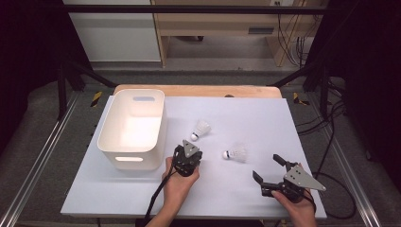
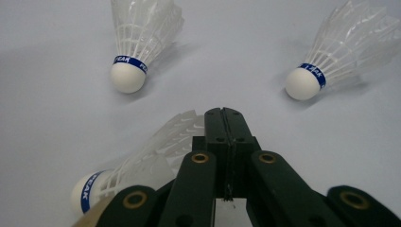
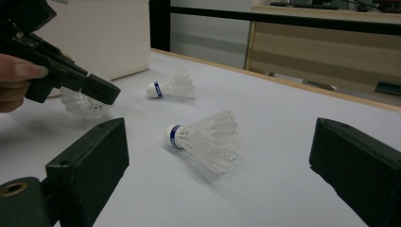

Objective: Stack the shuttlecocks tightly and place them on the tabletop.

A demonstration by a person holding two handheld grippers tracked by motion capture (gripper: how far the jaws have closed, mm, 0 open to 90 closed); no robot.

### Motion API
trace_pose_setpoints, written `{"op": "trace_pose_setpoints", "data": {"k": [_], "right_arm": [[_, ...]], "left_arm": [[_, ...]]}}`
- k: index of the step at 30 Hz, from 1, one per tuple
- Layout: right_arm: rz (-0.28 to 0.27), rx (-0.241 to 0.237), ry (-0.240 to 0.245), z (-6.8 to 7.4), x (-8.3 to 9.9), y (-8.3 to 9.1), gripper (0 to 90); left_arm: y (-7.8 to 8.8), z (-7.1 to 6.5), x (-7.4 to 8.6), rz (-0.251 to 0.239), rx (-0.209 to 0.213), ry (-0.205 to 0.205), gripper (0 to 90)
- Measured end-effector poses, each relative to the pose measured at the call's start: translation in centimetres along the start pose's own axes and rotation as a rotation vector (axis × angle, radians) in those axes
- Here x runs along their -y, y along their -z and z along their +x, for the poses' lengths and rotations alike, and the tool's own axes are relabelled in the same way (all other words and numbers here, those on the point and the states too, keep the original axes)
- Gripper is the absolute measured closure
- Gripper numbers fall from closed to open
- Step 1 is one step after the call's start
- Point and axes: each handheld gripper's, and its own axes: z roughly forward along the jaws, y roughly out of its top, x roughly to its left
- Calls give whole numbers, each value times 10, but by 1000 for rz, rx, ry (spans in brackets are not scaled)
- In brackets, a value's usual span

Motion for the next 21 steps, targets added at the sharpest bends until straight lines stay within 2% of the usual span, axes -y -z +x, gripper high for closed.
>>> {"op": "trace_pose_setpoints", "data": {"k": [6, 13, 21], "right_arm": [[1, -1, 0, 0, 0, 0, 57], [3, 0, 2, 0, 0, 0, 57], [6, 1, -2, -1, 0, 0, 57]], "left_arm": [[-6, 2, -8, -4, 6, 4, 900], [-13, 0, -7, 7, 17, 14, 900], [-15, -6, -5, 33, 34, -13, 900]]}}
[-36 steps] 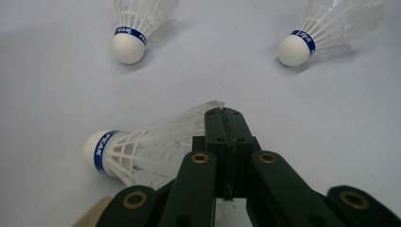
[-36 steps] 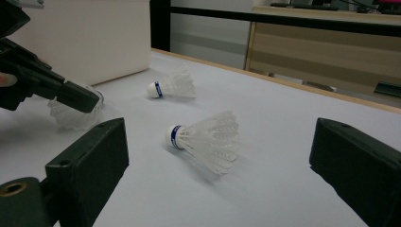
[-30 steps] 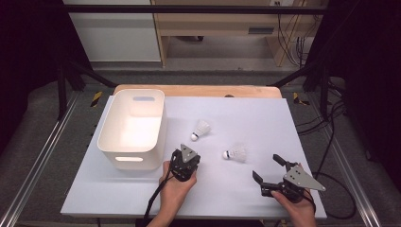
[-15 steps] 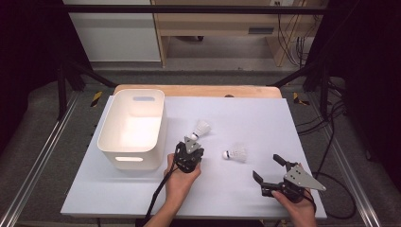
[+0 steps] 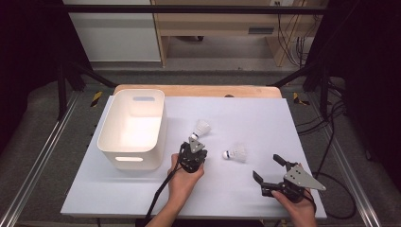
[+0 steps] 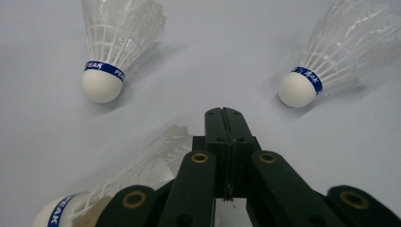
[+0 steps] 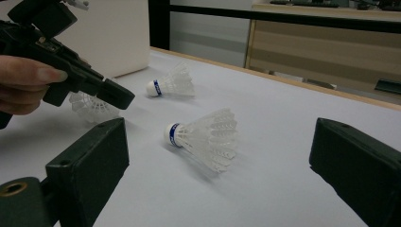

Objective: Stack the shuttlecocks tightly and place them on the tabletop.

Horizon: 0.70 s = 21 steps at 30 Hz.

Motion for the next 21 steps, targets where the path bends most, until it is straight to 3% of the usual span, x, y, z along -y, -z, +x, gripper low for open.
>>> {"op": "trace_pose_setpoints", "data": {"k": [21], "right_arm": [[1, 2, 7, 0, 0, 0, 57]], "left_arm": [[11, -8, 0, -34, 38, 3, 900]]}}
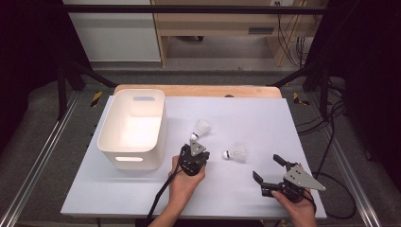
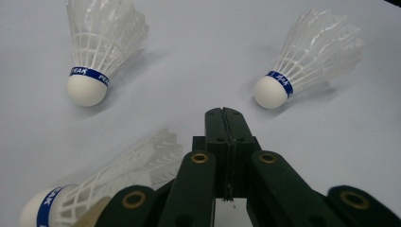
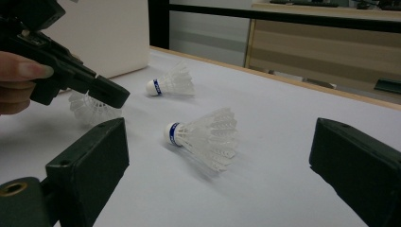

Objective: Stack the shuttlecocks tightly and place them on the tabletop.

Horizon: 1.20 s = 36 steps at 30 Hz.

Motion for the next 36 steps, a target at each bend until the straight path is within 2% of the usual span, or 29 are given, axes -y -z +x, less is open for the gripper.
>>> {"op": "trace_pose_setpoints", "data": {"k": [24, 36], "right_arm": [[4, 0, -3, 1, 0, 0, 57], [7, 0, -3, 1, 0, -1, 57]], "left_arm": [[33, 1, 4, -61, 28, 10, 900], [46, 7, 12, -77, 18, 19, 900]]}}
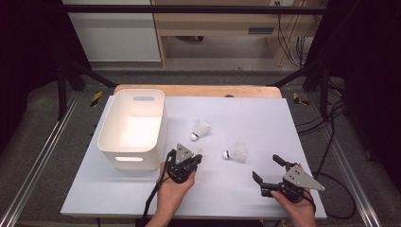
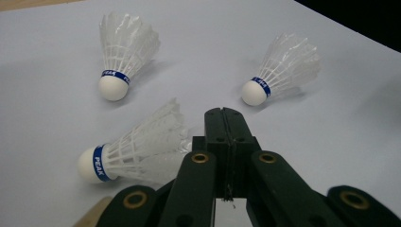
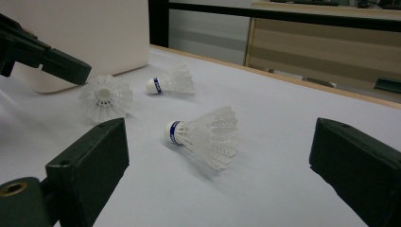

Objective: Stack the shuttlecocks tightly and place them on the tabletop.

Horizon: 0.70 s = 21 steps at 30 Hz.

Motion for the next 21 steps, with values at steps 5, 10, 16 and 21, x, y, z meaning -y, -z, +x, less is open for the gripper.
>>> {"op": "trace_pose_setpoints", "data": {"k": [5, 10, 16, 21], "right_arm": [[1, 0, 1, 0, 0, 0, 57], [1, 1, 0, 0, 0, 0, 57], [3, 0, 0, 0, 0, 0, 57], [3, 1, 2, 0, 0, 0, 57]], "left_arm": [[4, 3, 5, -1, 0, 8, 900], [8, 6, 11, -6, -8, 18, 900], [13, 8, 16, -7, -6, 32, 900], [17, 10, 19, -14, -8, 40, 900]]}}
